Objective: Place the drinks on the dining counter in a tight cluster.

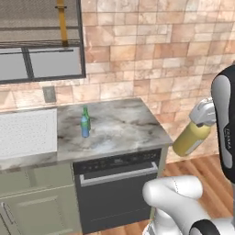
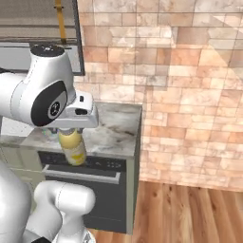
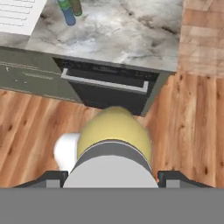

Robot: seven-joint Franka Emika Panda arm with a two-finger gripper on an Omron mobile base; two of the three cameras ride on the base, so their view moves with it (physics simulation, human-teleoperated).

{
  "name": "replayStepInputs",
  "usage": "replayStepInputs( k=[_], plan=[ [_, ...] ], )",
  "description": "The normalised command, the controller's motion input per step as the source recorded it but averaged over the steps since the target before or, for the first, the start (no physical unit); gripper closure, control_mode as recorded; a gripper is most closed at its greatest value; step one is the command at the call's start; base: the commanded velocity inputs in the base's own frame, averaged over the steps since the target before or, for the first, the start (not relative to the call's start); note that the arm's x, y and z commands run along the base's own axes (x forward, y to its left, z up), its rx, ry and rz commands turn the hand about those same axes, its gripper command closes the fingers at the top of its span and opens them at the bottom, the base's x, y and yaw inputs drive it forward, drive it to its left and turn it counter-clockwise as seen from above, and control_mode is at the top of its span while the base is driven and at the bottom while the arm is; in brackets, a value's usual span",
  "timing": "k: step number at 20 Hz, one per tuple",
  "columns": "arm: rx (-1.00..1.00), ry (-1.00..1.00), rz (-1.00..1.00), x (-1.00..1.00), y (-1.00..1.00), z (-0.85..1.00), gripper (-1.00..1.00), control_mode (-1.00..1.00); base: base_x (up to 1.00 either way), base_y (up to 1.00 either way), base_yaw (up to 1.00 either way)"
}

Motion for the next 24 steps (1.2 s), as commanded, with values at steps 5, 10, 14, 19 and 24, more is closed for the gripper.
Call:
replayStepInputs(
  k=[5,10,14,19,24],
  plan=[
    [0.00,0.00,0.00,0.00,0.00,0.00,1.00,1.00,-0.52,-0.12,0.35],
    [0.00,0.00,0.00,0.00,0.00,0.00,1.00,1.00,0.04,0.00,0.98],
    [0.00,0.00,0.00,0.00,0.00,0.00,1.00,1.00,0.00,0.00,1.00],
    [0.00,0.00,0.00,0.00,0.00,0.00,1.00,1.00,0.00,0.00,1.00],
    [0.00,0.00,0.00,0.00,0.00,0.00,1.00,1.00,0.00,0.00,1.00]
  ],
)
